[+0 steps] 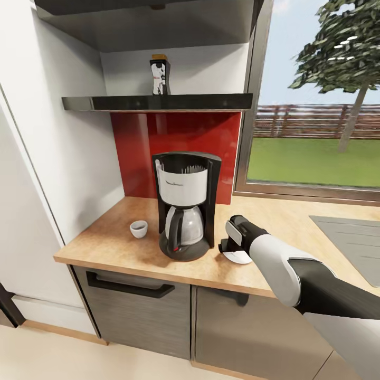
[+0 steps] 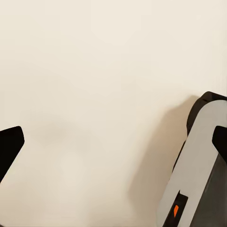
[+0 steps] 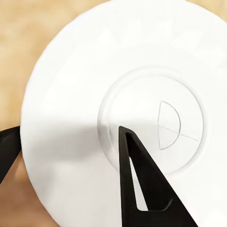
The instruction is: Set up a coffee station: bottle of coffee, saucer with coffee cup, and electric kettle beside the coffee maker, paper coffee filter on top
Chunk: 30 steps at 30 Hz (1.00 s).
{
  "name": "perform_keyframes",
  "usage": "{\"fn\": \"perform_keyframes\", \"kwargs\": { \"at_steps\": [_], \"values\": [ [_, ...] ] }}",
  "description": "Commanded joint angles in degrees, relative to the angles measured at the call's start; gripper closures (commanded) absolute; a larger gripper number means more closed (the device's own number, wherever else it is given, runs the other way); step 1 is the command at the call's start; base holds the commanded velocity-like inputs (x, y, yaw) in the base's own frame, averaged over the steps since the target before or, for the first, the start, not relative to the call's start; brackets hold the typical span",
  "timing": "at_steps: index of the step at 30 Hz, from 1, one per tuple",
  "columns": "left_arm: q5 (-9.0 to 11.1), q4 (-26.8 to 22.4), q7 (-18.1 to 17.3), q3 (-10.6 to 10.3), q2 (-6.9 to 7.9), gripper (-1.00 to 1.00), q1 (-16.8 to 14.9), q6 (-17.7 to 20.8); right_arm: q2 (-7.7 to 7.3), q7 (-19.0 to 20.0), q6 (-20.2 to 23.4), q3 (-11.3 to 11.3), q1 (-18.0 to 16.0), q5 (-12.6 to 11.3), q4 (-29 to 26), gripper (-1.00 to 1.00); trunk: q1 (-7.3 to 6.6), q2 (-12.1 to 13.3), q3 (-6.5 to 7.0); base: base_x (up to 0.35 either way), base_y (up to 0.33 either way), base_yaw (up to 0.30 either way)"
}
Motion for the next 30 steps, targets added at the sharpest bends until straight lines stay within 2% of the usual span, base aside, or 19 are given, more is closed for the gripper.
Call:
{"fn": "perform_keyframes", "kwargs": {
  "at_steps": [1, 5, 6, 15, 30],
  "values": [
    [0.4, -0.1, -0.4, 0.2, 0.01, -1.00, 0.0, 0.0, 0.04, -0.4, 0.2, -0.9, 0.0, 0.0, 0.0, 1.00, 0.01, 0.0, -0.07, 0.000, 0.000, 0.000],
    [0.5, -0.1, -0.4, 0.2, 0.01, -1.00, 0.0, 0.0, 0.04, -0.4, 0.1, -0.9, 0.0, 0.0, 0.0, 1.00, 0.01, 0.0, -0.07, 0.000, 0.000, 0.000],
    [0.5, -0.1, -0.4, 0.2, 0.01, -1.00, 0.0, 0.0, 0.04, -0.4, 0.1, -0.9, 0.0, 0.0, 0.0, -1.00, 0.01, 0.0, -0.07, 0.000, 0.000, 0.000],
    [0.5, -0.1, -0.4, 0.3, 0.03, -1.00, 0.0, 0.0, 0.04, -0.4, 0.1, -0.9, 0.0, 0.0, 0.0, -1.00, 0.01, 0.0, -0.07, 0.000, 0.000, 0.000],
    [0.4, -0.1, -0.4, 0.3, 0.09, -1.00, 0.0, 0.1, -0.03, -0.4, 0.0, -0.9, 0.0, -0.1, 0.0, -1.00, -3.28, 6.0, 2.62, 0.000, 0.000, 0.000]
  ]
}}
